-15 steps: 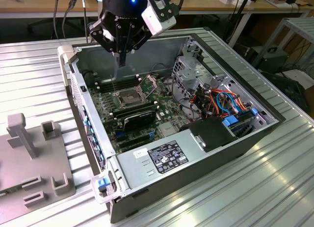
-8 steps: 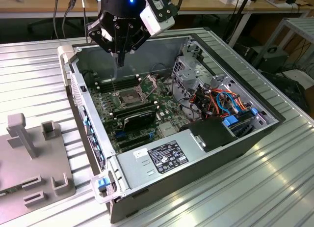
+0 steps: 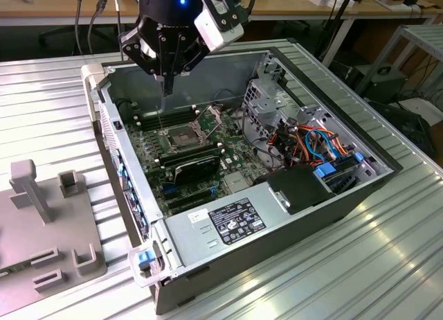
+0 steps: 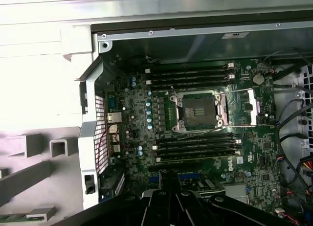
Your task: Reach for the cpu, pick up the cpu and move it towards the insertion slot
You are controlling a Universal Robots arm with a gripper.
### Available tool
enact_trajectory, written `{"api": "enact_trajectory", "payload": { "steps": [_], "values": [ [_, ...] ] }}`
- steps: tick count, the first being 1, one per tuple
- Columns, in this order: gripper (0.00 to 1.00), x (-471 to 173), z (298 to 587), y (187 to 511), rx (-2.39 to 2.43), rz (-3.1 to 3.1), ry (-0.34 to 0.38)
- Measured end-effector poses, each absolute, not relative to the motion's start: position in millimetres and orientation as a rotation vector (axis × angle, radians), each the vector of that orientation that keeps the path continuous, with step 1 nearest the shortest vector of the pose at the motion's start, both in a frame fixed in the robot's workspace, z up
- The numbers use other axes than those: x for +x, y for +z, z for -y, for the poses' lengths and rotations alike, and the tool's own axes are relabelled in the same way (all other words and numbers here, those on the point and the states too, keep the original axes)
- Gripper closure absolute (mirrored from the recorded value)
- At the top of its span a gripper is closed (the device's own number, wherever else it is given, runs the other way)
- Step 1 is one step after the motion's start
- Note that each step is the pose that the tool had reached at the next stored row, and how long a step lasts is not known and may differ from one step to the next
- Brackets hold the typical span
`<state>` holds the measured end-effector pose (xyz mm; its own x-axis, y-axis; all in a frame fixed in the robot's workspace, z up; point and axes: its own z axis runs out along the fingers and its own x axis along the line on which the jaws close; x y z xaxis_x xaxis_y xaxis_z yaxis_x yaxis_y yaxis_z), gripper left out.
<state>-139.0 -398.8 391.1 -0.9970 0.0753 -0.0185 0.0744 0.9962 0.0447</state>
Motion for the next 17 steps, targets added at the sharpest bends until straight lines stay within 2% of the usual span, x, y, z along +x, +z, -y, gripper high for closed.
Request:
{"api": "enact_trajectory", "payload": {
  "steps": [17],
  "values": [
    [0.89,-146.1,398.9,389.6,0.117,-3.121,0.069]
  ]
}}
